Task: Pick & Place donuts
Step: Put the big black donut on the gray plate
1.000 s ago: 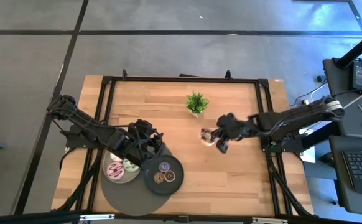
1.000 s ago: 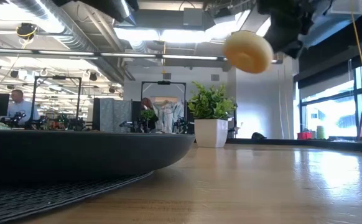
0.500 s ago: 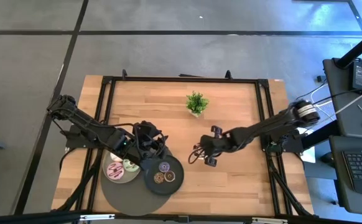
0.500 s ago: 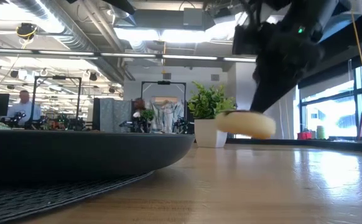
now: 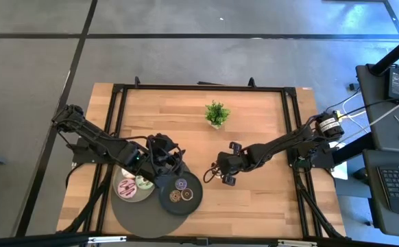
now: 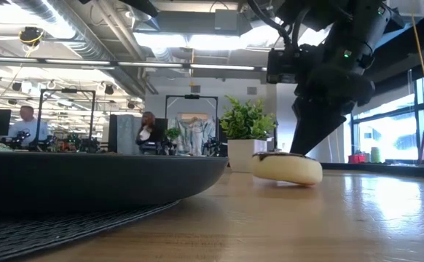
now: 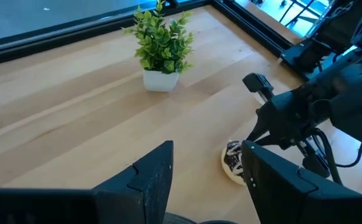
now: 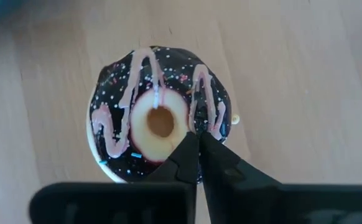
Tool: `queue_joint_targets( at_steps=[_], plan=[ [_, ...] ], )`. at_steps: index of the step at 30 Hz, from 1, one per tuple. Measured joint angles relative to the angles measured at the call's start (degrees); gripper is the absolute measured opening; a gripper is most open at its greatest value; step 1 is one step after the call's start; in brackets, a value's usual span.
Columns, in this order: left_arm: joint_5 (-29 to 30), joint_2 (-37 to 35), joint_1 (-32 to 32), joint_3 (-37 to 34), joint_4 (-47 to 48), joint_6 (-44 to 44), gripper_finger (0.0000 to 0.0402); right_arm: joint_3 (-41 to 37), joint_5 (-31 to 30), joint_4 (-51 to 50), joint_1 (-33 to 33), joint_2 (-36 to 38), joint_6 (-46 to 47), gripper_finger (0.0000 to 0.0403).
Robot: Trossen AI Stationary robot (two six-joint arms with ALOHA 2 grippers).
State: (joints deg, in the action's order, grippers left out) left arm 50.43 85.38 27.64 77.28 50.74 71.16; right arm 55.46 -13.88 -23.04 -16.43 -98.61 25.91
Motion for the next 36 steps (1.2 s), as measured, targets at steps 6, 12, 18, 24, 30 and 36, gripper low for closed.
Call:
queue_joint_targets(
  at_steps=[6, 12, 18, 24, 30, 36],
  plan=[
    [0.4, 0.0, 0.0, 0.0, 0.0, -1.0, 0.0186, 0.0, 1.0, 0.1, 0.0, 0.0, -0.3, 0.0061],
    [-4.2, 0.0, -1.8, 0.0, -0.1, -1.9, 0.0198, 0.0, 1.5, 0.0, 0.0, 0.7, 3.0, 0.014],
    [-8.2, 3.1, -4.9, 0.0, -5.3, -4.2, 0.0206, -0.4, 1.0, -0.2, -1.1, 9.6, 6.3, 0.0174],
    [-11.6, 9.9, -8.5, 0.0, -20.1, -14.2, 0.0202, -3.2, 0.8, -4.2, -3.1, 21.6, 7.2, 0.0176],
    [-17.9, 17.8, -12.6, 0.0, -34.5, -19.7, 0.0201, -3.5, -2.2, -9.3, -4.1, 29.3, 10.0, 0.0177],
    [-24.2, 26.0, -14.2, 0.0, -37.0, -18.0, 0.02, -3.5, -3.0, -14.0, -4.1, 32.5, 11.9, 0.0177]
  ],
)
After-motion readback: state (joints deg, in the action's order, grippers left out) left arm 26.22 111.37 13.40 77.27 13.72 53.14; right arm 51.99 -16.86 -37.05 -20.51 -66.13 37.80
